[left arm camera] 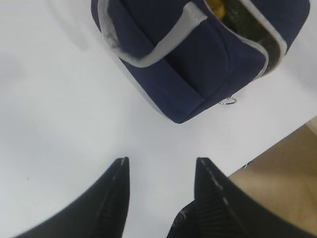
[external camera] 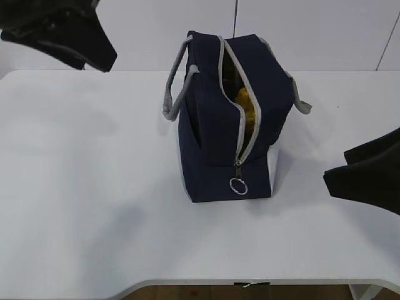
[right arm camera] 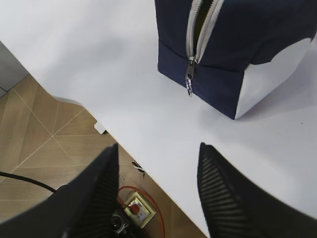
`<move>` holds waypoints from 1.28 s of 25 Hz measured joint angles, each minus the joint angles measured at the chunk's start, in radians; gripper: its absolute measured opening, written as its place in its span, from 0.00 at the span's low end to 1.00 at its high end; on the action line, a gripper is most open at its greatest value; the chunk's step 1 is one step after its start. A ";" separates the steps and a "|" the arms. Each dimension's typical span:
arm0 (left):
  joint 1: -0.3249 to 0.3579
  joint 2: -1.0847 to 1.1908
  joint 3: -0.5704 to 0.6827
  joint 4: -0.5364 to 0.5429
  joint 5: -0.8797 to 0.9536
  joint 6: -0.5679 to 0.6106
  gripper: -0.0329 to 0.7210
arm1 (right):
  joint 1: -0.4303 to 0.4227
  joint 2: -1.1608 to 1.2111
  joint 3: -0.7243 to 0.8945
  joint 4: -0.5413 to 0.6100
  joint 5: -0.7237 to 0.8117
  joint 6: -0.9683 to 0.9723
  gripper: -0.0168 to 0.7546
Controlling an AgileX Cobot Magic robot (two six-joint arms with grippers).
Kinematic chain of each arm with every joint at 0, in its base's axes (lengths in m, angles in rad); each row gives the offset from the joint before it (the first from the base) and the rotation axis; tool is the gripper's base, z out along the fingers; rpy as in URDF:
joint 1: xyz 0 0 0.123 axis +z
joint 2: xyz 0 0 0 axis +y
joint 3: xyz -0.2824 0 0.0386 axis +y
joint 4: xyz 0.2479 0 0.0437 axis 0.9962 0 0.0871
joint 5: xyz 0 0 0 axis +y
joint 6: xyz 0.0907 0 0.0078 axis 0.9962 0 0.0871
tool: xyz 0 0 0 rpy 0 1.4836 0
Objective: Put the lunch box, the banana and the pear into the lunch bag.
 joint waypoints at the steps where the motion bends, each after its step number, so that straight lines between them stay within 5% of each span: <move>1: 0.000 -0.014 0.032 0.000 -0.022 0.001 0.48 | 0.000 0.000 0.012 0.009 -0.009 -0.015 0.56; 11: 0.000 -0.123 0.220 0.004 -0.191 0.007 0.46 | 0.000 0.074 0.026 0.098 -0.071 -0.086 0.56; 22: 0.000 -0.123 0.220 0.048 -0.246 0.021 0.44 | 0.000 0.300 0.058 0.609 -0.178 -0.770 0.56; 32: 0.000 -0.123 0.220 0.080 -0.278 0.022 0.44 | 0.000 0.507 0.058 0.782 -0.194 -1.058 0.56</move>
